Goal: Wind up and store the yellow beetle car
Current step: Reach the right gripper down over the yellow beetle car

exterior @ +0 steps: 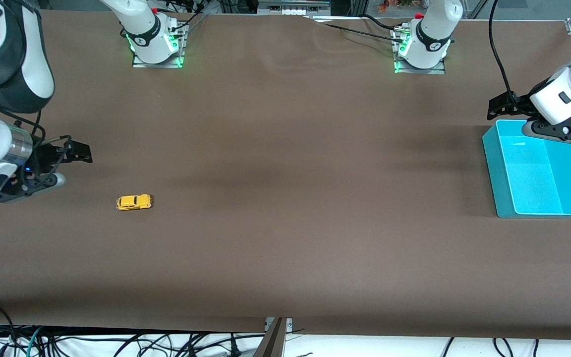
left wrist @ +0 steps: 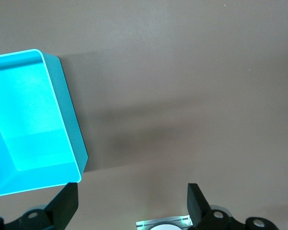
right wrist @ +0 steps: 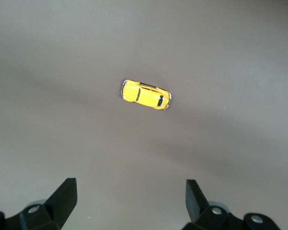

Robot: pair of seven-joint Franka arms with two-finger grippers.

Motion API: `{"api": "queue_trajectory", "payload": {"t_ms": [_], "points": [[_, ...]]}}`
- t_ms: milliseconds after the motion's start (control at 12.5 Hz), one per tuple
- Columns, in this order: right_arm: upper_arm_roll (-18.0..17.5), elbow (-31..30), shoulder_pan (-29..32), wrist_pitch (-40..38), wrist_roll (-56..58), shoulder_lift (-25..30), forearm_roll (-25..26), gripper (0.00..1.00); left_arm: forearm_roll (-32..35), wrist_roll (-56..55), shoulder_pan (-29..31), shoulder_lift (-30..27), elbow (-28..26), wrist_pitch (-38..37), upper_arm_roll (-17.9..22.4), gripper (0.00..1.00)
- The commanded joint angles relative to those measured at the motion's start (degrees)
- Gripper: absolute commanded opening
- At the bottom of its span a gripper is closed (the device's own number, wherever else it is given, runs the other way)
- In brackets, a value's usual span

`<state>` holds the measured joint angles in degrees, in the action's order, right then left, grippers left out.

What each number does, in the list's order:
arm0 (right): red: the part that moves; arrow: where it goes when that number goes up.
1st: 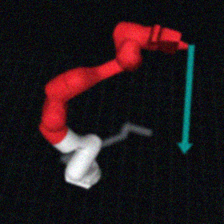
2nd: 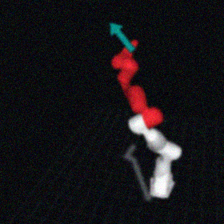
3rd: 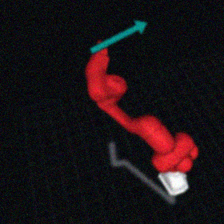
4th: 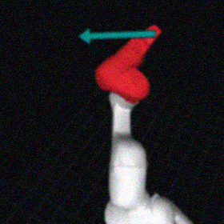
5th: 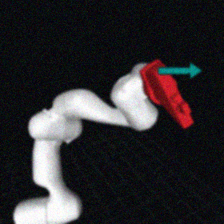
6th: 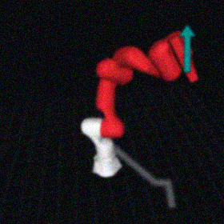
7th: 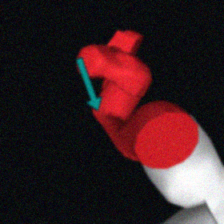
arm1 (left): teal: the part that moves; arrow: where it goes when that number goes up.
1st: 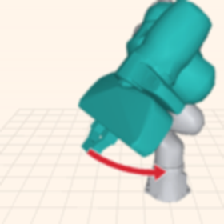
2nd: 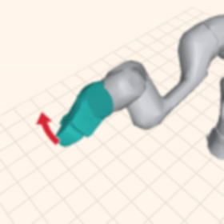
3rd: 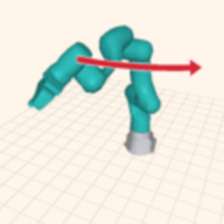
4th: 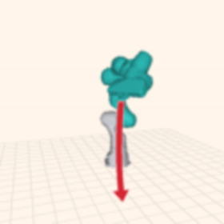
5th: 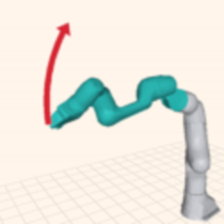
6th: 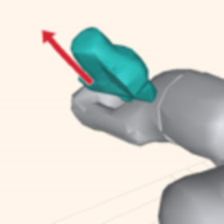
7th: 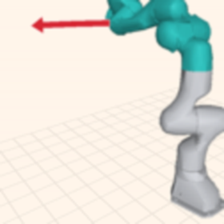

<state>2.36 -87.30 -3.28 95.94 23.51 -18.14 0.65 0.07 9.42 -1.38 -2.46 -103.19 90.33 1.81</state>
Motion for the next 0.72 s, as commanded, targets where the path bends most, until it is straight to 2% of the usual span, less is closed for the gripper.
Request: {"api": "queue_trajectory", "payload": {"t_ms": [0,320,640], "points": [[0.1,-3.64,0.02,5.36,12.74,-0.93,1.63,1.0,1.25,0.95,0.41,-0.88,-0.43,-0.42,-0.41,1.0],[0.1,-12.61,0.02,19.24,33.29,-2.07,2.51,1.0,1.25,0.95,0.41,-0.88,-0.43,-0.42,-0.41,1.0],[0.1,-15.44,0.2,26.91,45.46,-5.75,2.42,1.0,1.25,0.95,0.41,-0.8,-0.43,-0.33,-0.41,1.0]]}}
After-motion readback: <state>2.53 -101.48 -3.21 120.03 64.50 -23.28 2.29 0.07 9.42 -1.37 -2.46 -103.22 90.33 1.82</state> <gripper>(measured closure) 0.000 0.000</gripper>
